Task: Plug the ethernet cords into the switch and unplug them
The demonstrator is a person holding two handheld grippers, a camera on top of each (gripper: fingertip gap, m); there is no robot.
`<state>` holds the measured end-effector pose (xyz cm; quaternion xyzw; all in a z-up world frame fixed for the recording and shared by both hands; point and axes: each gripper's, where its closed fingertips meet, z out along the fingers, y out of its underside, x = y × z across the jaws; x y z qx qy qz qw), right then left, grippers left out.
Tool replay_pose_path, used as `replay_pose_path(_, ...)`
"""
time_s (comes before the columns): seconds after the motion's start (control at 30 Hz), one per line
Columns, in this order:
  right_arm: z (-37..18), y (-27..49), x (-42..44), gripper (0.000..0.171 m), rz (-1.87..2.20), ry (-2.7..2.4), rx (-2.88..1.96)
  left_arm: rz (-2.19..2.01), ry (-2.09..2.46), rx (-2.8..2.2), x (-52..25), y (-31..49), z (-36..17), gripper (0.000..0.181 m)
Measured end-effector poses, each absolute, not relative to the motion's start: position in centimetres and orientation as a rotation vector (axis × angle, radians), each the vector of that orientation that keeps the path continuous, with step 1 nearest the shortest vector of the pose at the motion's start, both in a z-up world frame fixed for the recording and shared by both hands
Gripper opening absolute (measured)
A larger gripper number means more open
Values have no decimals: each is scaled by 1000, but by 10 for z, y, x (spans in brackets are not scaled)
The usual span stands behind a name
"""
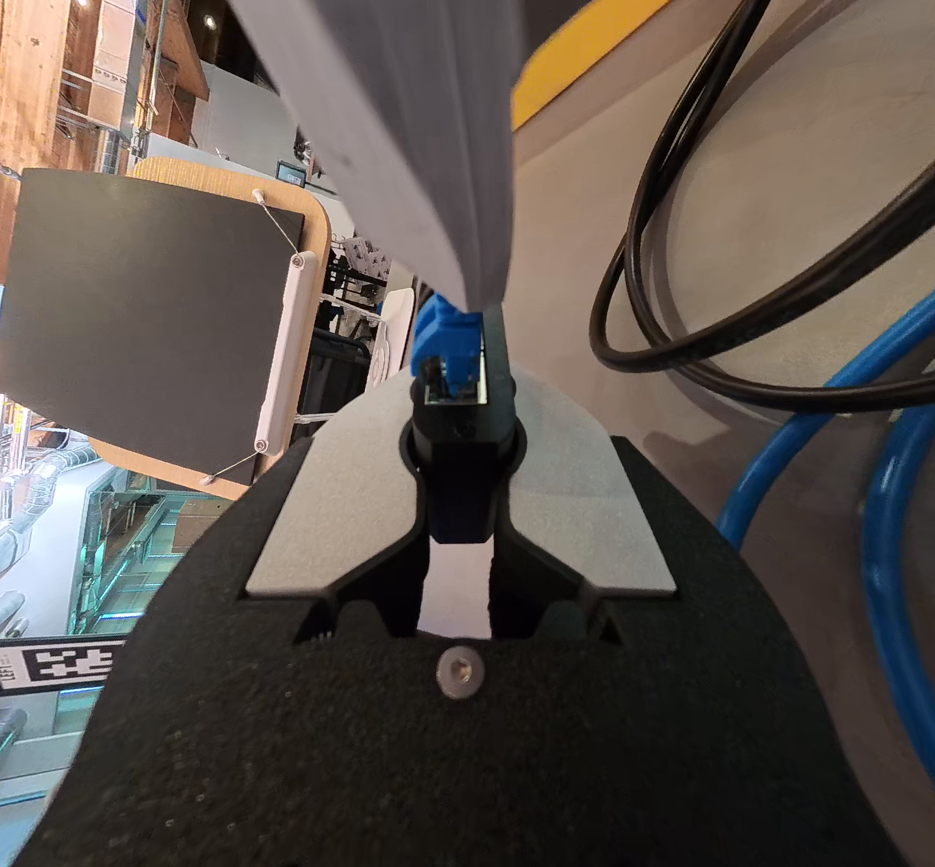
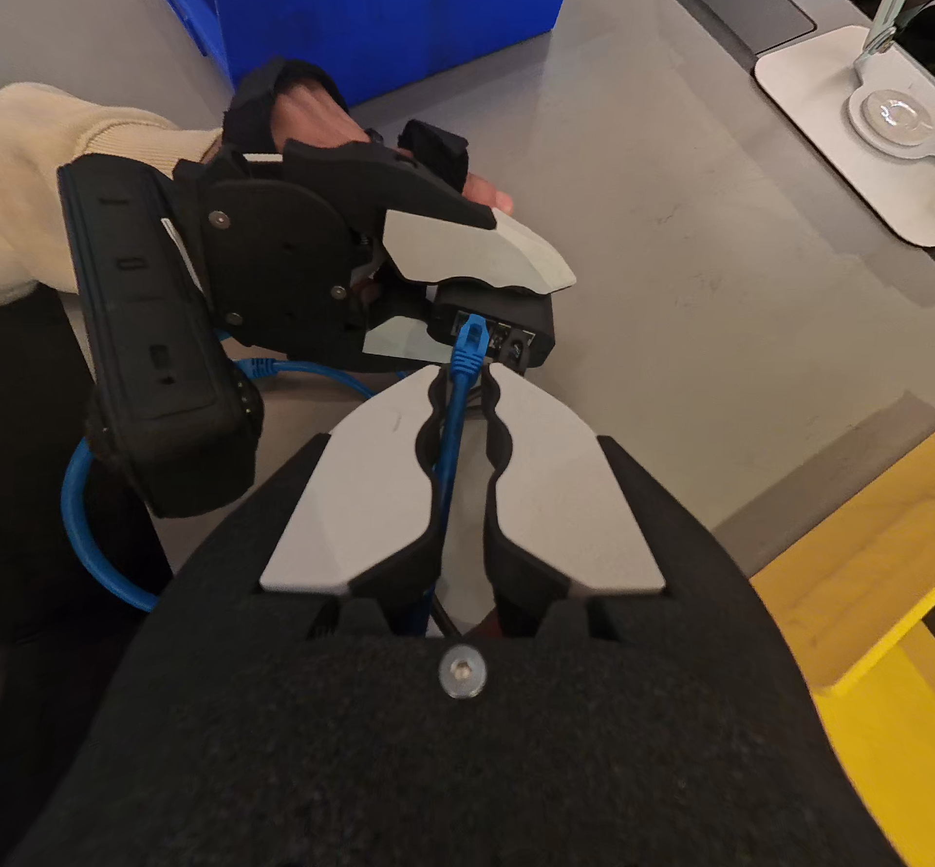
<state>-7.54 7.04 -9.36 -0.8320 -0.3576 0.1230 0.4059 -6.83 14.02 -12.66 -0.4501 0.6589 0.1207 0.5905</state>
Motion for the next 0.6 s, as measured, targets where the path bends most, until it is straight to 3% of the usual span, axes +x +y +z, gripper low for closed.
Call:
replay_pose_path(0.23,-72,61,-87,28,184,-1328,-1911,244,1579,-1032,-66,135,-131,25)
replay_pose_path(0.37,-96,65,-84,41,44,-1667,-1886,253,1583,-1014,-65,132,-130,26)
replay_pose_path(0.6,-103,70,-86,34,3,-1719,-1879,285,1584,-1035,-69,137,-132,26)
